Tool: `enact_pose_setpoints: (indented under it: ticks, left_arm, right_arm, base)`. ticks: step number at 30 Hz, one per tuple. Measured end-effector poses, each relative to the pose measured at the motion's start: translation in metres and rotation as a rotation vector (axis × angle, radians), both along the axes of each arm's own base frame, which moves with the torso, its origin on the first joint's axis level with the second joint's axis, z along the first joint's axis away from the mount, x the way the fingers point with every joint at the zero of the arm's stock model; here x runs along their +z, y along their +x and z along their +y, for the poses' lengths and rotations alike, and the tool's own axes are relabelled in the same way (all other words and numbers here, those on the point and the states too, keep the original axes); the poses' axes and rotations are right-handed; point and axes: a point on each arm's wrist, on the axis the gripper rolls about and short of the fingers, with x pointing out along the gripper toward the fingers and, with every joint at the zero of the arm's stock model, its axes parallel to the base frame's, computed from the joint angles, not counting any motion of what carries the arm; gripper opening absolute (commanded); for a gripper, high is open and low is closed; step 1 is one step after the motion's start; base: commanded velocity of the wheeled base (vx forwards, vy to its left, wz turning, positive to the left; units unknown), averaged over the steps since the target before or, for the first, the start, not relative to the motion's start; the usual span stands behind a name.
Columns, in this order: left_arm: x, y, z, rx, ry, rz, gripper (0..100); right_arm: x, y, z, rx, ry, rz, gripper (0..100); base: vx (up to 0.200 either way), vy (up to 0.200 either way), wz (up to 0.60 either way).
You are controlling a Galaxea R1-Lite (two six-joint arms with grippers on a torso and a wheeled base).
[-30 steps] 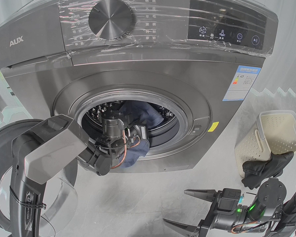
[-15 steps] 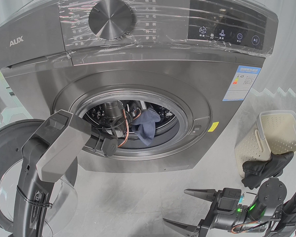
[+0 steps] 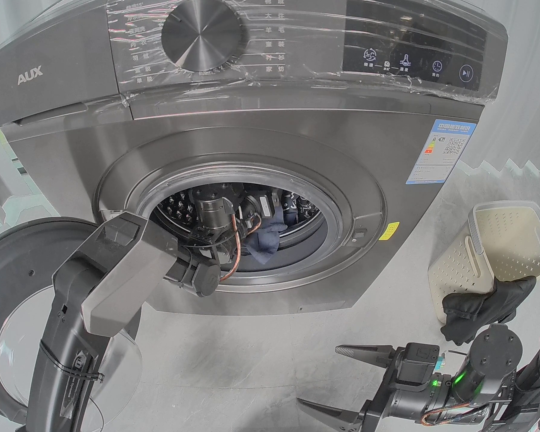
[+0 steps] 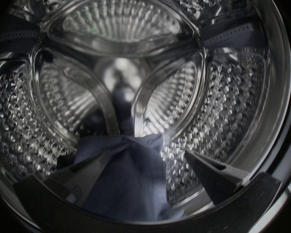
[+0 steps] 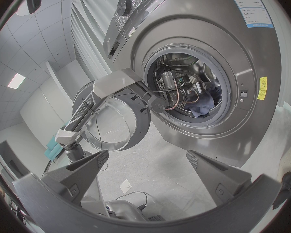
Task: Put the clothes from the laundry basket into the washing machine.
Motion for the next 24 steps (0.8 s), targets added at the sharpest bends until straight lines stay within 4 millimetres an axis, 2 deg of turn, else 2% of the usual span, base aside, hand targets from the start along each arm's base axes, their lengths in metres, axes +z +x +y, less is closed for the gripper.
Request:
enact_pose_setpoints:
  ticks: [8,16,17,24]
  left_arm:
    - [-0.033,-0.029,0.009,-0.047,0.121,0.216,100]
    - [-0.040,-0.041,0.013,-0.061,0.173,0.282,100]
    - [-0.042,-0.041,0.013,-0.062,0.177,0.286,0]
    - [-0.044,-0.037,0.014,-0.052,0.191,0.293,0]
  right_arm:
    - [0.000,0.000,0.000,0.001,-0.001,0.001,100]
    - [-0.001,0.000,0.000,0.002,-0.002,0.001,100]
    - [-0.001,0.000,0.000,0.002,-0.002,0.002,100]
    - [0.000,0.000,0.001,0.002,-0.001,0.001,100]
  base:
    - [0.000,0.000,0.00]
    - [0.000,0.000,0.00]
    - [0.000,0.000,0.00]
    - [0.000,0.000,0.00]
